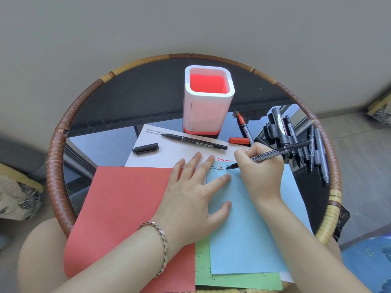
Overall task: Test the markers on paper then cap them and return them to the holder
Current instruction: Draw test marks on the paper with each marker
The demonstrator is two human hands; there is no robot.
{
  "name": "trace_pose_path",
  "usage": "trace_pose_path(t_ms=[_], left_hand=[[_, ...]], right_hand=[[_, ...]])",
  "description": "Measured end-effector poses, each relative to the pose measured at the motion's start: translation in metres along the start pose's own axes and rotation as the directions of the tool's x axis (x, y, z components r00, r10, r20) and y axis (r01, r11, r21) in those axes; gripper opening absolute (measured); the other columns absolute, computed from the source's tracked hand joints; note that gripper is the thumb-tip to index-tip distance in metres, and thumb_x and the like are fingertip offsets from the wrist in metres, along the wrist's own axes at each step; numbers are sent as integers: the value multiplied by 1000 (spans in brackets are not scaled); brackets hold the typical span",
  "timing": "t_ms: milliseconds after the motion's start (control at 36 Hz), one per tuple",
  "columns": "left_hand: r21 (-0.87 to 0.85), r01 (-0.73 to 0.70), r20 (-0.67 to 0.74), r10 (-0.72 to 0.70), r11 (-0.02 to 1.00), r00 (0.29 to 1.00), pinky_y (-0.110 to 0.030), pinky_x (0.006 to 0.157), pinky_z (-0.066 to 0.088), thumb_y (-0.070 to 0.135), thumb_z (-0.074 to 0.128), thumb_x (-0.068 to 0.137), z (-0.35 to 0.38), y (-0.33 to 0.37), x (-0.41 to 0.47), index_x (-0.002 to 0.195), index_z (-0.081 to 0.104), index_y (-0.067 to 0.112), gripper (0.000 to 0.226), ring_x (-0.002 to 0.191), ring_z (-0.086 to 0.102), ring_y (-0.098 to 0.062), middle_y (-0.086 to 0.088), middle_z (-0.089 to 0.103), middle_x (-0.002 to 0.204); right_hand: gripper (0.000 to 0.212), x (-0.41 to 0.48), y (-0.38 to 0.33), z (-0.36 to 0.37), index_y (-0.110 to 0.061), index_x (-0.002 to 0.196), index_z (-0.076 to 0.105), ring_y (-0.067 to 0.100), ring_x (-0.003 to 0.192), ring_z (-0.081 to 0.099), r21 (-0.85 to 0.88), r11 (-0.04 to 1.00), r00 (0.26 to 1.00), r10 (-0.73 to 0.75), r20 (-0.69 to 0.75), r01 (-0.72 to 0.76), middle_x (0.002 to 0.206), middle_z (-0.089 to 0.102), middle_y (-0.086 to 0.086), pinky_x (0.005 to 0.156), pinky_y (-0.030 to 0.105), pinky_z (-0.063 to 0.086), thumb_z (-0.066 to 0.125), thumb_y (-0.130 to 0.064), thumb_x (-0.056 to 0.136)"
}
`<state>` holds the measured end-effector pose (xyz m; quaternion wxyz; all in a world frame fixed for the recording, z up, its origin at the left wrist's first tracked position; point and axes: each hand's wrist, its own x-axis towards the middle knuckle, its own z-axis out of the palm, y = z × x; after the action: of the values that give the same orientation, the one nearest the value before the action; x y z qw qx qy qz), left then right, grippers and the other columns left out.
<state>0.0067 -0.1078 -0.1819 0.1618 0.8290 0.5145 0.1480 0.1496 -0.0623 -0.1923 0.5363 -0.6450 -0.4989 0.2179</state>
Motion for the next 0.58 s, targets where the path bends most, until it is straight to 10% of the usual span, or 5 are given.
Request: trace_pose_path(t_ms=[583], left_hand=[[16, -4, 2, 4, 1000, 1000, -39, 111, 0, 56, 33, 78, 0, -1, 0, 126, 47, 40, 53, 140, 16, -23, -1, 31, 148]], right_hand=[[38, 2, -2, -4, -14, 45, 31, 9, 45, 29, 36, 999, 994, 39, -99, -36, 40, 30, -5, 46, 20, 26, 55, -2, 71]])
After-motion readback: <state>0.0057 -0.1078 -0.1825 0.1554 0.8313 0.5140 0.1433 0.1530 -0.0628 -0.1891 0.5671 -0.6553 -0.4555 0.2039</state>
